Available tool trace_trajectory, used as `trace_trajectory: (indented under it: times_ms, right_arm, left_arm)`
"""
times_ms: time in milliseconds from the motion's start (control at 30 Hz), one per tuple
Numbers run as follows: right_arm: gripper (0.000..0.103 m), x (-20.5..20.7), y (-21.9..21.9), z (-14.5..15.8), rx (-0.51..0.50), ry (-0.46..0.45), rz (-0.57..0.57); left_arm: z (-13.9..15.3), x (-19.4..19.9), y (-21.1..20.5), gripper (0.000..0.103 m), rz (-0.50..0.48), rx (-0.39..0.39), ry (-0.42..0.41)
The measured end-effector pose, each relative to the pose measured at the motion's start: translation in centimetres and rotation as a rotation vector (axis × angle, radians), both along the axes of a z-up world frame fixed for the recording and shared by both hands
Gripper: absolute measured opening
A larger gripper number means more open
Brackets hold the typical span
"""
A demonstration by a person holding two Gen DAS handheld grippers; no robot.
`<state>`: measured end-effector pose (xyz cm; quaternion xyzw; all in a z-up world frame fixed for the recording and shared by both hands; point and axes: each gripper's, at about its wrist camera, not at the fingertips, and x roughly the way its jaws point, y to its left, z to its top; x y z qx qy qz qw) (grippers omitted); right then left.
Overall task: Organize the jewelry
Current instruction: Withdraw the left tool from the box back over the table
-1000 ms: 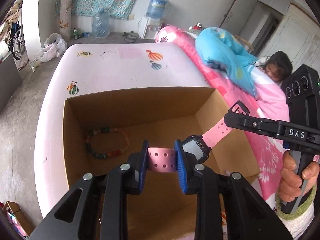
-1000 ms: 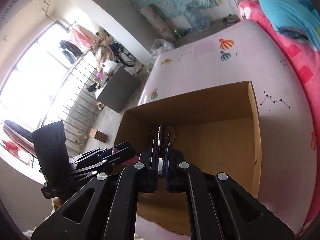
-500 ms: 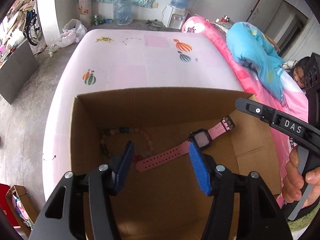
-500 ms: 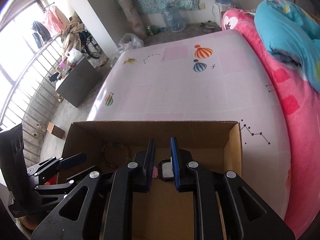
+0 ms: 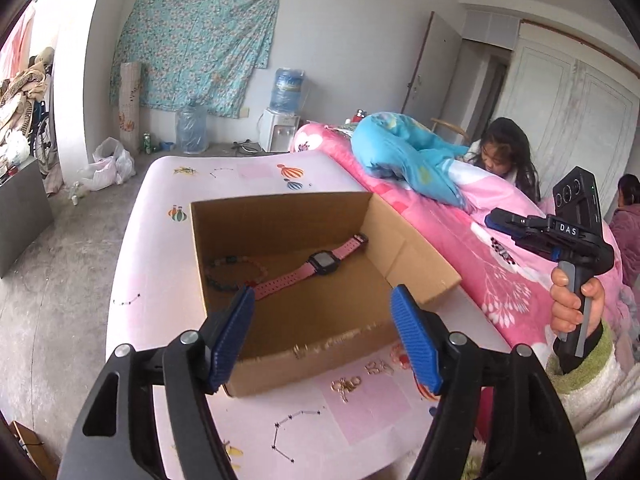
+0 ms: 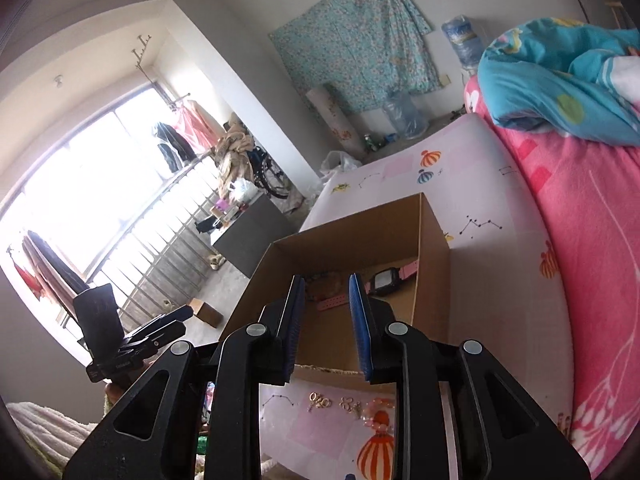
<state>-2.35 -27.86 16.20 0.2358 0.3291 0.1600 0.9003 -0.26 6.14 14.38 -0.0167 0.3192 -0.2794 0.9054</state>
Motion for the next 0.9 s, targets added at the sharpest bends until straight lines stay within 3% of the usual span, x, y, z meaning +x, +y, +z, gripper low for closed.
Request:
trace_trajectory:
  times_ms: [67,167,267,367,533,633,767,900]
  right_arm:
    - [0.024,-2.4,0.7,-0.8,-0.040,-0.019,-0.042]
    - [0.024,-4.2,2.9,-3.0,-0.102,0.031,-0.060]
    - [0.024,-4.3,5.6,-5.8,-0.154,0.100,-0.032]
    - [0.024,-3.0,7.7,-7.7,-0.173,0.155,0.020]
    - [0.023,-0.2,10.4,-6.8,-0.265,0.094,0.070]
    - [0.023,1.2,10.1,-5.9,-0.281,0.053,0.024]
    - [0.024,1.0,9.1,-5.5,-0.272,0.027,-0.026]
    - [0.036,-1.1,8.4,-6.4,-0.288,0.075,-0.039]
  left_arm:
    - [-1.2,-2.1,-0.1,0.069,-0.014,0.015,-0.009]
    - [-4.4,-3.3,-1.2,0.070,-0.008,0.058,0.046]
    - [-8.7,-2.9,-3.4,0.069,0.016,0.134,0.120]
    - [-11.2,-2.3,-5.2,0.069,0.012,0.195,0.110]
    - [-11.4,0.1,-5.0,0.069,0.080,0.179,0.050]
    - [-11.2,1.9,-3.5,0.068,0.140,0.120,0.059]
    - [-10.9,2.4,-3.1,0.068,0.165,0.103,0.061]
    - [-11.6,1.1,-3.5,0.069,0.128,0.138,0.068]
